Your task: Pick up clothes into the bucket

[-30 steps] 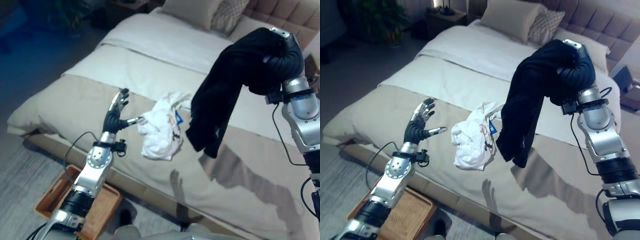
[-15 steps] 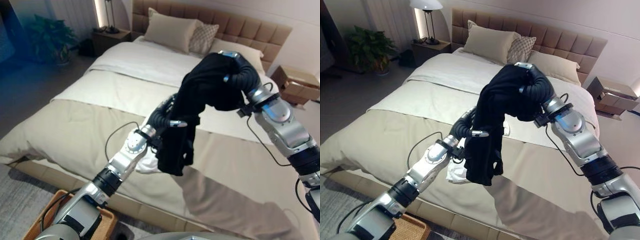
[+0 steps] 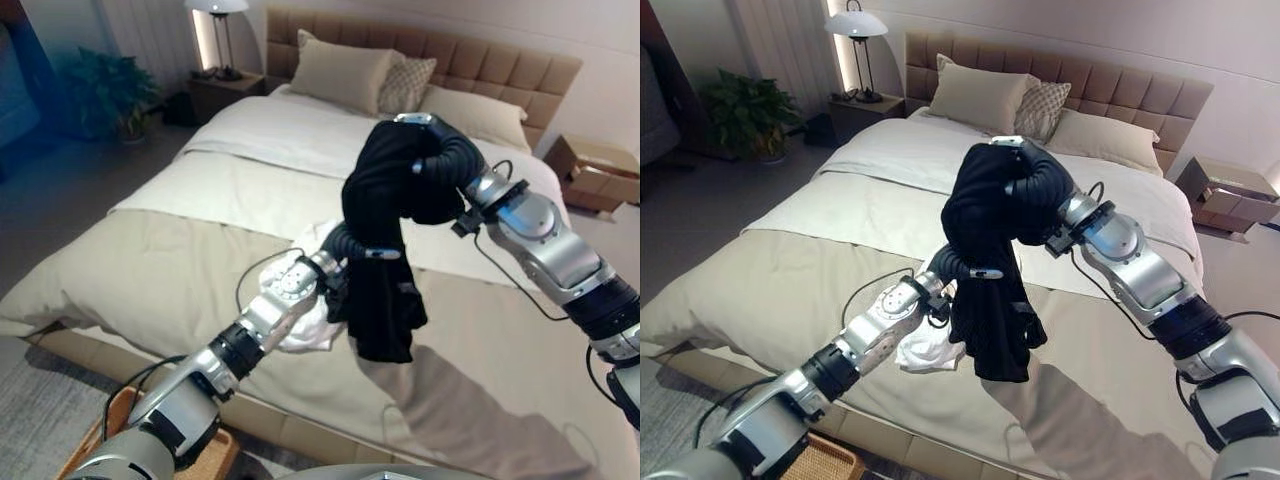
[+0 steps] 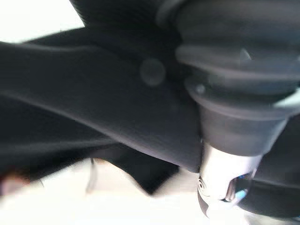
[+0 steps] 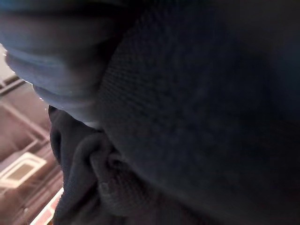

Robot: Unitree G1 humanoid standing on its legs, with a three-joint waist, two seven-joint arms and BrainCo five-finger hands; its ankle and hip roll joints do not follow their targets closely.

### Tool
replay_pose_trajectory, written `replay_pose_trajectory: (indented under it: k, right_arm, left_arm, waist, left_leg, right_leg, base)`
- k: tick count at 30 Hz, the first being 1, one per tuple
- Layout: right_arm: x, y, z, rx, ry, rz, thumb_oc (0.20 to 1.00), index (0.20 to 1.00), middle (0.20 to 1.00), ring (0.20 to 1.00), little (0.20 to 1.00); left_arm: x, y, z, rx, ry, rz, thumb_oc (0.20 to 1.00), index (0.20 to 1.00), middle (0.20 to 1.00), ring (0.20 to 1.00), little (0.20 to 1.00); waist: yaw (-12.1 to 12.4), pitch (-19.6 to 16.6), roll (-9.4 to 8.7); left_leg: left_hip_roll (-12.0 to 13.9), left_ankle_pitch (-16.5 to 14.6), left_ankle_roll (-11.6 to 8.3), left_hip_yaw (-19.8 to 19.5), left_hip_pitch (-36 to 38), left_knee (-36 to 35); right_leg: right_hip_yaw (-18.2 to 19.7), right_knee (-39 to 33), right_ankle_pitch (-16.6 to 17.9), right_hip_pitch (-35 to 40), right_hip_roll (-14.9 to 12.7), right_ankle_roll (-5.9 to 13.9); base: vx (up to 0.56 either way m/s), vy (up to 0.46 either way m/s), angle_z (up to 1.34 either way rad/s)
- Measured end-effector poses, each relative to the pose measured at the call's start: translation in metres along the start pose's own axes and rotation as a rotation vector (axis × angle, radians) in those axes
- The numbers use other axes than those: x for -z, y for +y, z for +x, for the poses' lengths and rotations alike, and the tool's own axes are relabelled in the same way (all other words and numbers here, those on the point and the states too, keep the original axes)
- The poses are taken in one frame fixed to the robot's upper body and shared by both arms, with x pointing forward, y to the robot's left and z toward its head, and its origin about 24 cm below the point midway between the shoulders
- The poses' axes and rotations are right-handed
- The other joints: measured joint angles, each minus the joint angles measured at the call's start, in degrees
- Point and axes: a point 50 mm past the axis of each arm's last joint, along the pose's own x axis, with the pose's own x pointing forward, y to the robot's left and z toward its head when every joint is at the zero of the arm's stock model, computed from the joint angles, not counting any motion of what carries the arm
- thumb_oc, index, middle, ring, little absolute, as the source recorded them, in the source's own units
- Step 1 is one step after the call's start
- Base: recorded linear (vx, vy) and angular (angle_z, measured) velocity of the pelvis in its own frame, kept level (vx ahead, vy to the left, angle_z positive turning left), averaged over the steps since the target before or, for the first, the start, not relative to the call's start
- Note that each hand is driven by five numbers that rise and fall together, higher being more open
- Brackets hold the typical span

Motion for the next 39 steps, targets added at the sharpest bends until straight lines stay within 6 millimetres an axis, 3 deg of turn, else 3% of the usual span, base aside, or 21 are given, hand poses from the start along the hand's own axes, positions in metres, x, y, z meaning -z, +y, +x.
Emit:
replay_pose_trajectory:
  k: [2, 3, 14, 21, 23, 24, 26, 30, 33, 35, 39]
  right_arm:
    - [-0.005, 0.002, 0.001, -0.010, -0.021, -0.002, 0.200, 0.200, 0.200, 0.200, 0.200]
    - [-0.006, 0.002, 0.001, -0.011, -0.024, -0.002, 0.200, 0.200, 0.200, 0.200, 0.200]
    - [-0.012, -0.005, 0.000, 0.014, -0.047, -0.013, 0.200, 0.200, 0.200, 0.200, 0.200]
    - [-0.012, -0.006, -0.001, 0.021, -0.051, -0.011, 0.200, 0.200, 0.200, 0.200, 0.200]
    - [-0.010, -0.010, -0.006, 0.051, -0.051, -0.004, 0.391, 0.391, 0.391, 0.391, 0.391]
    - [-0.009, -0.012, -0.009, 0.064, -0.049, -0.002, 1.000, 1.000, 1.000, 1.000, 1.000]
    - [-0.006, -0.018, -0.020, 0.119, -0.051, 0.018, 1.000, 1.000, 1.000, 1.000, 1.000]
    - [0.001, -0.032, -0.040, 0.238, -0.032, 0.050, 1.000, 1.000, 1.000, 1.000, 1.000]
    - [0.014, -0.042, -0.069, 0.371, 0.012, 0.085, 1.000, 1.000, 1.000, 1.000, 1.000]
    - [0.028, -0.043, -0.083, 0.422, 0.069, 0.100, 1.000, 1.000, 1.000, 1.000, 1.000]
    - [0.068, -0.040, -0.116, 0.496, 0.265, 0.088, 1.000, 1.000, 1.000, 1.000, 1.000]
  left_arm:
    - [0.002, 0.002, 0.001, -0.034, 0.006, 0.085, 1.000, 1.000, 1.000, 1.000, 1.000]
    - [0.003, 0.002, 0.002, -0.049, 0.010, 0.116, 0.200, 0.200, 0.200, 0.200, 0.200]
    - [0.004, 0.009, 0.000, -0.090, 0.004, 0.112, 0.200, 0.200, 0.200, 0.200, 0.200]
    - [0.008, 0.020, -0.008, -0.151, 0.006, 0.015, 0.200, 0.200, 0.200, 0.200, 0.200]
    - [0.007, 0.024, -0.015, -0.177, -0.016, -0.015, 0.200, 0.200, 0.200, 0.200, 0.200]
    - [0.007, 0.028, -0.019, -0.185, -0.022, -0.013, 0.200, 0.200, 0.200, 0.200, 0.200]
    - [0.006, 0.040, -0.036, -0.247, -0.056, -0.047, 0.200, 0.200, 0.200, 0.200, 0.200]
    - [0.025, 0.074, -0.077, -0.397, 0.003, -0.071, 0.200, 0.200, 0.200, 0.200, 0.200]
    - [0.038, 0.105, -0.129, -0.575, 0.048, -0.086, 0.200, 0.200, 0.200, 0.200, 0.200]
    - [0.033, 0.120, -0.156, -0.651, 0.043, -0.050, 0.200, 0.200, 0.200, 0.200, 0.200]
    - [0.016, 0.142, -0.183, -0.742, -0.009, 0.025, 0.200, 0.200, 0.200, 0.200, 0.200]
  waist:
    - [0.00, 0.00, 0.00]
    - [0.04, 0.00, 0.00]
    - [0.11, 0.02, -0.03]
    - [0.18, 0.04, -0.07]
    - [0.22, 0.09, -0.15]
    - [0.43, 0.10, -0.14]
    - [0.44, 0.16, -0.23]
    - [0.75, 0.34, -0.01]
    - [1.91, 0.73, 0.06]
    - [2.01, 1.27, -0.09]
    - [3.67, 2.20, -0.18]
  left_leg:
    - [0.01, 0.00, 0.00, -0.08, -0.04, 0.02]
    - [0.01, 0.00, 0.00, -0.09, -0.07, 0.01]
    - [0.01, -0.01, 0.00, -0.08, -0.12, -0.09]
    - [0.08, -0.02, 0.00, -0.03, -0.10, -0.24]
    - [0.10, -0.02, 0.00, 0.04, -0.06, -0.43]
    - [0.06, -0.01, 0.00, 0.03, -0.07, -0.44]
    - [0.09, -0.02, 0.00, 0.07, -0.03, -0.55]
    - [0.09, -0.02, 0.00, 0.13, 0.01, -0.73]
    - [0.11, -0.02, 0.00, 0.12, 0.14, -0.94]
    - [0.12, -0.02, 0.00, 0.10, 0.14, -1.02]
    - [0.14, -0.01, -0.03, -0.12, -0.04, -1.25]
  right_leg:
    - [-0.06, -0.03, -0.01, 0.01, 0.02, 0.01]
    - [-0.07, -0.03, -0.04, 0.01, 0.01, 0.04]
    - [-0.14, -0.03, -0.21, -0.03, 0.01, 0.28]
    - [-0.14, -0.10, -0.27, -0.03, 0.03, 0.35]
    - [-0.14, -0.17, -0.29, -0.04, 0.04, 0.39]
    - [-0.17, -0.22, -0.29, -0.01, 0.02, 0.39]
    - [-0.17, -0.46, -0.30, 0.06, 0.06, 0.40]
    - [-0.17, -0.76, -0.30, 0.10, 0.14, 0.41]
    - [-0.15, -0.78, -0.33, 0.10, 0.13, 0.44]
    - [-0.23, -0.79, -0.38, 0.12, 0.07, 0.50]
    - [-0.68, -0.78, -0.39, 0.21, -0.08, 0.51]
  base:
    - [0.00, 0.000, 0.00]
    - [0.00, 0.000, 0.00]
    - [0.00, 0.000, 0.00]
    - [0.00, 0.000, 0.00]
    - [0.00, 0.000, 0.00]
    - [0.00, 0.000, 0.00]
    - [0.00, 0.000, 0.00]
    - [0.00, 0.000, 0.00]
    - [0.00, 0.000, 0.00]
    - [0.00, 0.000, 0.00]
    - [0.01, 0.012, 0.07]
